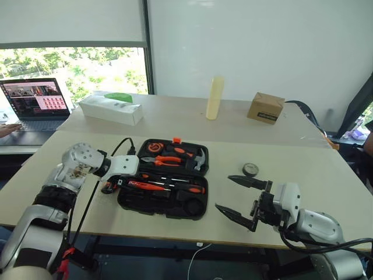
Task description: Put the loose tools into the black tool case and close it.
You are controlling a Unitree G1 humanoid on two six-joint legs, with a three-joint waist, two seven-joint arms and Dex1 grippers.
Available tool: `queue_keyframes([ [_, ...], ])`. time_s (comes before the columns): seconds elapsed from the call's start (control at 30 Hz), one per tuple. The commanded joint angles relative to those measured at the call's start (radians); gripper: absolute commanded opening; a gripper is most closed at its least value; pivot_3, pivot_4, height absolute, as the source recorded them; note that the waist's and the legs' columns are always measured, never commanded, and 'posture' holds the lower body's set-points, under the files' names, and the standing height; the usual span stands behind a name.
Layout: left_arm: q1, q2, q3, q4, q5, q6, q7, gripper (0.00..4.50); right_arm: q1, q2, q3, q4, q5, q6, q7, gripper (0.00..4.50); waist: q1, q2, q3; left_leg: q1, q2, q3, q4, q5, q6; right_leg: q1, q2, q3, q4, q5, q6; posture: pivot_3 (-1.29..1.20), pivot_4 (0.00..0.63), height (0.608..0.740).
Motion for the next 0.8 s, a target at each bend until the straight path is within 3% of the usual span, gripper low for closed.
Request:
queue_keyframes([
  [0.03,-0.007,0.026,0.074,-0.101,-0.128,0.079,-0.081,2.37,-0.007,-0.004,-0.019,-0.008,0.009,-0.029,0.008,4.50,0.001,0.000,0.000,-0.001,0.000,0.000,0.001,0.000,0.000,-0.001,0.000,0.000,0.000,0.000,0.000,0.00,0.150,0.740],
  [0.17,-0.002,0.041,0.101,-0.105,-0.149,0.127,-0.071,2.37,-0.012,-0.002,-0.015,0.003,0.008,-0.031,0.013,4.50,-0.001,0.000,0.000,-0.002,-0.001,0.000,0.001,0.000,0.001,-0.001,0.000,0.000,0.000,0.000,0.001,0.00,0.150,0.740],
  [0.27,0.017,0.035,0.101,-0.073,-0.134,0.118,-0.041,1.74,-0.021,0.005,-0.005,0.013,0.004,-0.033,0.014,4.50,0.000,0.000,0.000,-0.001,-0.001,0.000,0.001,-0.001,0.001,-0.001,0.000,0.000,0.000,0.000,0.001,0.00,0.150,0.740],
  [0.33,0.042,0.035,0.090,-0.068,-0.124,0.107,-0.034,0.86,-0.026,0.008,-0.001,0.016,0.002,-0.034,0.014,4.50,-0.001,0.000,0.000,-0.001,-0.001,0.000,0.001,-0.001,0.001,-0.001,0.000,0.000,0.000,0.000,0.001,0.00,0.150,0.740],
  [0.37,0.055,0.035,0.085,-0.068,-0.116,0.097,-0.022,0.72,-0.027,0.008,-0.001,0.017,0.002,-0.035,0.015,4.50,-0.001,0.000,0.000,-0.001,-0.001,0.000,0.001,-0.001,0.001,-0.001,0.000,0.000,0.000,0.000,0.001,0.00,0.150,0.740],
  [0.43,0.073,0.029,0.084,-0.075,-0.114,0.116,-0.003,0.01,-0.030,0.009,-0.001,0.020,0.003,-0.035,0.016,4.50,-0.001,0.000,0.000,-0.001,-0.001,0.000,0.001,-0.001,0.001,-0.001,0.000,0.000,0.000,0.000,0.001,0.00,0.150,0.740],
  [0.8,0.133,0.001,0.058,-0.088,-0.064,0.141,0.071,0.01,-0.041,0.010,0.002,0.027,0.003,-0.034,0.026,4.50,0.002,0.000,0.000,0.000,-0.001,0.000,0.001,-0.001,0.001,0.000,-0.001,0.000,0.001,0.000,0.001,0.00,0.150,0.740],
])
